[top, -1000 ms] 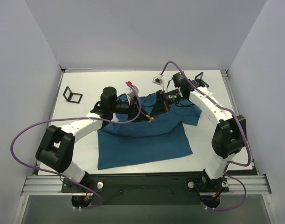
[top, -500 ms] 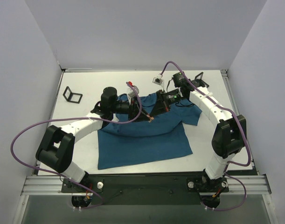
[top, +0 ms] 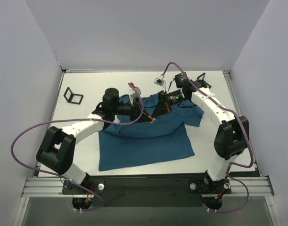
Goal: Remove the brooch from the garment
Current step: Close the brooch.
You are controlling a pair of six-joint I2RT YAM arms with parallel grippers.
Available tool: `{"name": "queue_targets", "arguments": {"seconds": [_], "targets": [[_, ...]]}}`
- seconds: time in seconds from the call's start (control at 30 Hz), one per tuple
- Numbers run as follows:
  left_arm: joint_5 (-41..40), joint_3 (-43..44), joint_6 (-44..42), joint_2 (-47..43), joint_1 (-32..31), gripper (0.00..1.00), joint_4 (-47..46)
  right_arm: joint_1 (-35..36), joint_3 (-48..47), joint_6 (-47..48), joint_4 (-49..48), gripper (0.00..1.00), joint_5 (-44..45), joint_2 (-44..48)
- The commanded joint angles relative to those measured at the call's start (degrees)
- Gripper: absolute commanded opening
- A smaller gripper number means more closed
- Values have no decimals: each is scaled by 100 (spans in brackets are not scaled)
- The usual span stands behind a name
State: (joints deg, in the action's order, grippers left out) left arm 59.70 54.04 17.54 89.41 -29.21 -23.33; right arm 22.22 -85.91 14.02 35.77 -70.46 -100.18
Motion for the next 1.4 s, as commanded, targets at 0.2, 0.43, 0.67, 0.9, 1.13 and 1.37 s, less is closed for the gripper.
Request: {"name": "queue_targets", "arguments": {"seconds": [0.2,0.43,0.67,0.9,1.13,1.37], "targets": [[-652,300,-313,-55,-6,31,355,63,-14,127,97,0,-390,-1],[-732,318,-330,-64,-6,29,391,81,4,153,106,0,-355,16],[-846,309,-304,-90,3,29,391,107,13,180,114,0,-320,34],[-1030,335,-365,-107,12,28,522,134,13,189,132,0,-302,51],[-1180,361,-401,-90,12,25,611,142,4,206,132,0,-293,51],[-1312,388,-462,-99,12,25,733,160,4,224,150,0,-276,69]]}}
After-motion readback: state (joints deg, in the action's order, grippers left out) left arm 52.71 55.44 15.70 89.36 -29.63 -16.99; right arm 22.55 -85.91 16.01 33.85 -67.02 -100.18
